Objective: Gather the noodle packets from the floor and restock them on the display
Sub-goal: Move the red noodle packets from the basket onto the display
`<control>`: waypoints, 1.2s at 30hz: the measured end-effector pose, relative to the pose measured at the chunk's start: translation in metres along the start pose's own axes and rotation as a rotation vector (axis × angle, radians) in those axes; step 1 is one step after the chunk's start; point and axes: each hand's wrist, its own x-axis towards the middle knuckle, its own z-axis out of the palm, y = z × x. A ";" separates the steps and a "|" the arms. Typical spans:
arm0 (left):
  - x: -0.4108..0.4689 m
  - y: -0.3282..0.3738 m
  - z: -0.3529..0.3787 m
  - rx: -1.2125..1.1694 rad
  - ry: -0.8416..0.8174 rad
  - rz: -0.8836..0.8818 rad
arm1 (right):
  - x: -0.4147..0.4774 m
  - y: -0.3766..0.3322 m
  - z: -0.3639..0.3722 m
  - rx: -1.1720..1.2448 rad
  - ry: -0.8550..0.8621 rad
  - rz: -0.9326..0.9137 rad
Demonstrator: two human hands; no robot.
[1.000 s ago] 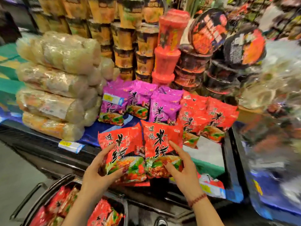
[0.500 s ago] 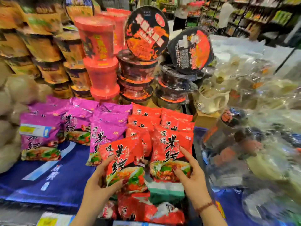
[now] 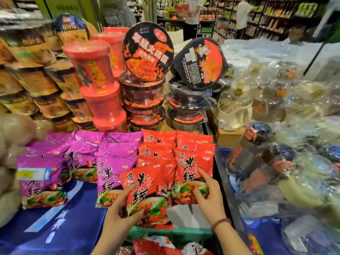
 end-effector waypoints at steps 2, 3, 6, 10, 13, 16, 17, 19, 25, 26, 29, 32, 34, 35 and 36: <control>0.004 -0.001 0.002 0.020 -0.025 -0.003 | -0.001 0.000 0.007 -0.196 0.047 0.031; 0.005 -0.002 0.003 0.037 -0.034 0.003 | -0.002 0.001 0.011 -0.355 0.114 0.013; 0.008 -0.003 0.003 0.075 -0.058 0.003 | -0.005 0.003 0.023 -0.708 0.128 -0.199; 0.013 -0.004 0.005 0.121 -0.080 -0.005 | 0.003 0.016 0.036 -0.833 -0.032 -0.332; 0.016 -0.004 0.005 0.137 -0.102 -0.028 | 0.007 0.024 0.038 -0.853 -0.095 -0.288; 0.017 -0.005 0.004 0.148 -0.122 -0.034 | 0.001 0.034 0.039 -0.886 -0.133 -0.260; 0.016 -0.005 0.005 0.149 -0.127 -0.036 | -0.001 0.035 0.039 -0.888 -0.147 -0.240; 0.016 -0.006 0.005 0.169 -0.141 -0.037 | -0.003 0.034 0.038 -0.898 -0.187 -0.207; 0.019 -0.004 0.006 0.179 -0.127 0.010 | -0.016 -0.001 0.022 -0.686 -0.167 -0.229; 0.020 -0.002 0.008 0.179 -0.128 0.025 | -0.024 -0.011 0.021 -0.555 -0.128 -0.200; 0.024 0.003 0.017 0.178 -0.169 0.067 | -0.044 -0.042 0.030 -0.161 -0.231 -0.131; 0.026 0.006 0.021 0.267 -0.208 0.111 | -0.055 -0.050 0.043 -0.053 -0.313 -0.077; 0.024 0.005 0.019 0.377 -0.220 0.162 | -0.061 -0.047 0.048 -0.043 -0.317 -0.044; 0.022 0.003 0.017 0.431 -0.222 0.173 | -0.063 -0.046 0.050 -0.051 -0.321 -0.036; 0.019 -0.001 0.015 0.481 -0.220 0.167 | -0.066 -0.045 0.050 -0.069 -0.330 -0.041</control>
